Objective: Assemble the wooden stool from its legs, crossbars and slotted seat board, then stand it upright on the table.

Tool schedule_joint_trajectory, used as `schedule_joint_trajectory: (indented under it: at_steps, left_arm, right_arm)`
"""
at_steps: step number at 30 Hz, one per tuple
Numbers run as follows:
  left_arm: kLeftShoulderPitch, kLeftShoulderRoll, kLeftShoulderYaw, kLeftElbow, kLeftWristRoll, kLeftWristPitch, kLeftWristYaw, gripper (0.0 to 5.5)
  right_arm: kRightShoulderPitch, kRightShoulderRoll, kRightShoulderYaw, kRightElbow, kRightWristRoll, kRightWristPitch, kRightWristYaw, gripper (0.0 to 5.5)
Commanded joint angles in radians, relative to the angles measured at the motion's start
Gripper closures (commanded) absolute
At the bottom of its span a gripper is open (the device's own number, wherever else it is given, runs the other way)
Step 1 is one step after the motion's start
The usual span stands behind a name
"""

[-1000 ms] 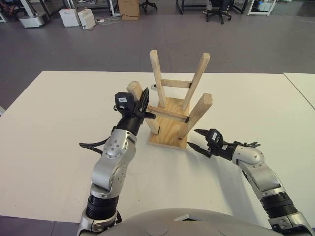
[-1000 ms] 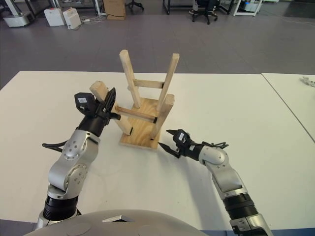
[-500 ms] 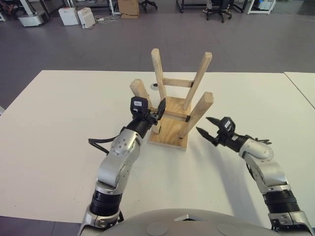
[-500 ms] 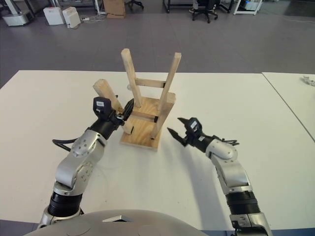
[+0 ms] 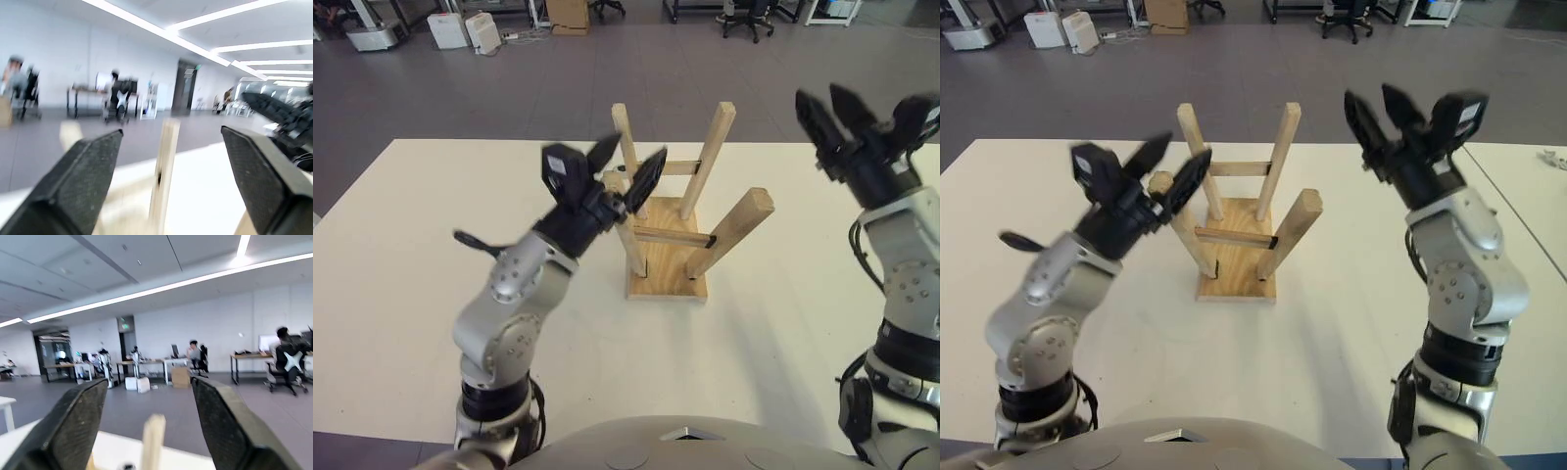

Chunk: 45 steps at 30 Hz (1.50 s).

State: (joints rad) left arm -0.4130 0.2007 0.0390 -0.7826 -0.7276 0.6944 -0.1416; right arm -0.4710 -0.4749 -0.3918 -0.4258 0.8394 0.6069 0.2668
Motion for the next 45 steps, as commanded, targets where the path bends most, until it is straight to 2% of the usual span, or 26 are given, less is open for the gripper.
schedule_joint_trajectory:
  at_steps: [1,5,7,9,11,14,16,17,22,26,28,30,32,34,36,37,40,42,45]
  left_arm:
    - [-0.384,0.182,0.209,0.155,-0.248,0.075,-0.050,1.80]
    - [-0.416,0.265,0.215,0.263,-0.259,0.082,-0.123,1.80]
    - [-0.427,0.246,0.206,0.285,-0.288,0.079,-0.120,1.80]
    - [-0.365,0.209,0.188,0.294,-0.304,0.060,-0.144,1.80]
    - [-0.197,0.150,0.128,0.346,-0.292,0.027,-0.233,1.80]
    - [0.078,0.113,-0.083,0.599,-0.078,-0.140,-0.444,1.80]
    - [0.097,0.088,-0.125,0.734,-0.008,-0.215,-0.504,1.80]
    - [0.078,0.076,-0.128,0.714,-0.028,-0.216,-0.514,1.80]
    - [-0.073,0.092,-0.050,0.547,-0.149,-0.180,-0.465,1.80]
    - [-0.353,0.216,0.124,0.535,-0.248,-0.119,-0.413,1.80]
    - [-0.418,0.268,0.148,0.537,-0.247,-0.096,-0.428,1.80]
    - [-0.392,0.278,0.130,0.524,-0.226,-0.082,-0.436,1.80]
    - [-0.302,0.239,0.100,0.504,-0.226,-0.077,-0.424,1.80]
    - [-0.045,0.160,-0.075,0.572,-0.094,-0.152,-0.453,1.80]
    - [0.103,0.130,-0.222,0.791,0.105,-0.275,-0.472,1.80]
    - [0.130,0.132,-0.246,0.853,0.164,-0.321,-0.476,1.80]
    - [0.098,0.140,-0.214,0.731,0.113,-0.336,-0.503,1.80]
    - [0.027,0.151,-0.162,0.663,0.065,-0.331,-0.488,1.80]
    - [-0.052,0.182,-0.016,0.553,-0.102,-0.270,-0.449,1.80]
  right_arm:
    - [-0.257,-0.070,0.015,-0.061,0.174,0.123,-0.089,2.35]
    - [-0.277,-0.077,0.030,-0.108,0.268,0.168,-0.149,2.35]
    - [-0.286,-0.084,0.017,-0.103,0.320,0.176,-0.174,2.35]
    - [-0.186,-0.072,0.038,-0.098,0.352,0.204,-0.176,2.35]
    - [0.012,-0.085,0.135,-0.108,0.248,0.214,-0.118,2.35]
    - [0.233,-0.083,0.293,-0.045,0.048,0.151,-0.046,2.35]
    - [0.256,-0.077,0.352,0.000,-0.048,0.108,-0.023,2.35]
    - [0.244,-0.073,0.360,0.001,-0.062,0.094,-0.011,2.35]
    - [0.131,-0.037,0.256,-0.032,0.051,0.075,-0.002,2.35]
    - [-0.177,-0.086,0.053,0.067,0.252,0.070,-0.053,2.35]
    - [-0.260,-0.123,0.032,0.077,0.290,0.084,-0.032,2.35]
    - [-0.224,-0.128,0.066,0.046,0.291,0.112,-0.009,2.35]
    - [-0.100,-0.121,0.132,0.014,0.250,0.142,-0.003,2.35]
    - [0.155,-0.104,0.305,0.047,0.062,0.108,0.002,2.35]
    - [0.273,-0.074,0.395,0.098,-0.070,0.046,0.003,2.35]
    - [0.265,-0.057,0.390,0.102,-0.075,0.029,0.011,2.35]
    - [0.162,-0.027,0.309,0.085,0.002,0.001,0.037,2.35]
    - [0.103,-0.012,0.240,0.064,0.092,-0.003,0.041,2.35]
    - [0.056,-0.040,0.132,0.105,0.199,0.023,0.073,2.35]
